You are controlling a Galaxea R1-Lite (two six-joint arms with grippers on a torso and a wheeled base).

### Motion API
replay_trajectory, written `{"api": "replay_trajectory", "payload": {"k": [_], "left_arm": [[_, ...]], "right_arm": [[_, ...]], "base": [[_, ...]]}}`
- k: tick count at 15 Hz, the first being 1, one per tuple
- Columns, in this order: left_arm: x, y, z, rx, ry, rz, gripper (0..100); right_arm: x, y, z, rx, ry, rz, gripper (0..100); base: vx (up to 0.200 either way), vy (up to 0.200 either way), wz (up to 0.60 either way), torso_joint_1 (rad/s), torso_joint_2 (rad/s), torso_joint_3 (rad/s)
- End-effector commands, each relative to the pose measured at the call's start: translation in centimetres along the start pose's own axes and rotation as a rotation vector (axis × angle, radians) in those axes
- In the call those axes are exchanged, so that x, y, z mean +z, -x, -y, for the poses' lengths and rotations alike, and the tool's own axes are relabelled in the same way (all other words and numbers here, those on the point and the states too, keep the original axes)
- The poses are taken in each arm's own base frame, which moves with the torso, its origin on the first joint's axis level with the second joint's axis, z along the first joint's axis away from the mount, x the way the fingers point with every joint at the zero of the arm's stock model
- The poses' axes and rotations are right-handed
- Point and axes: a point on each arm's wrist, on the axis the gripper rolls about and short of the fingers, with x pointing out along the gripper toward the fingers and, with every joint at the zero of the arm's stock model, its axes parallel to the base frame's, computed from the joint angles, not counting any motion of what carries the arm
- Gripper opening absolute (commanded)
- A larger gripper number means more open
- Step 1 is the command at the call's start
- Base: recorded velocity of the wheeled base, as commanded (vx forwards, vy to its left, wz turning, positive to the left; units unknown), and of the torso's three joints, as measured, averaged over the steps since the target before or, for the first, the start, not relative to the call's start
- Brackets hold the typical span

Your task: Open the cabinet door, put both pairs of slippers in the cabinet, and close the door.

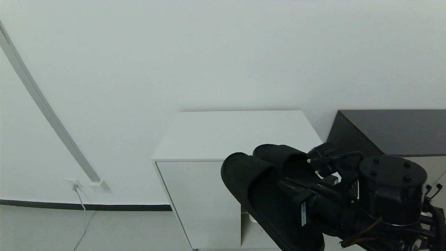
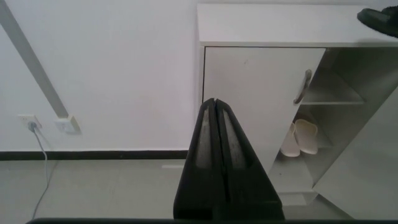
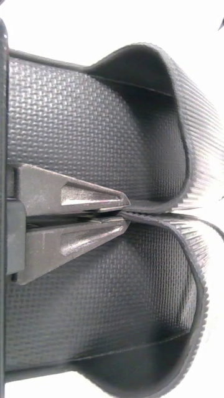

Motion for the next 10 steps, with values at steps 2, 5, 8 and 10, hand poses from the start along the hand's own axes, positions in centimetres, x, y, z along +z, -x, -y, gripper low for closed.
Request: {"api": "replay_trajectory", "payload": {"k": [2,5,8,10], "left_arm": [[0.01,-0.01,0.00,0.000,0.000,-0.001,0],[0.01,-0.01,0.00,0.000,0.000,-0.001,0],[0.01,-0.01,0.00,0.000,0.000,-0.001,0],[0.01,-0.01,0.00,0.000,0.000,-0.001,0]], "right_arm": [[-0.09,0.12,0.05,0.002,-0.002,0.009,0],[-0.38,0.25,0.12,0.001,0.002,0.002,0],[-0.50,0.39,0.17,0.001,0.002,0.002,0],[-0.66,0.43,0.21,0.001,0.002,0.003,0]], "base": [[0.000,0.000,0.00,0.000,0.00,0.000],[0.000,0.000,0.00,0.000,0.00,0.000],[0.000,0.000,0.00,-0.067,0.13,0.073],[0.000,0.000,0.00,-0.156,0.36,0.198]]}}
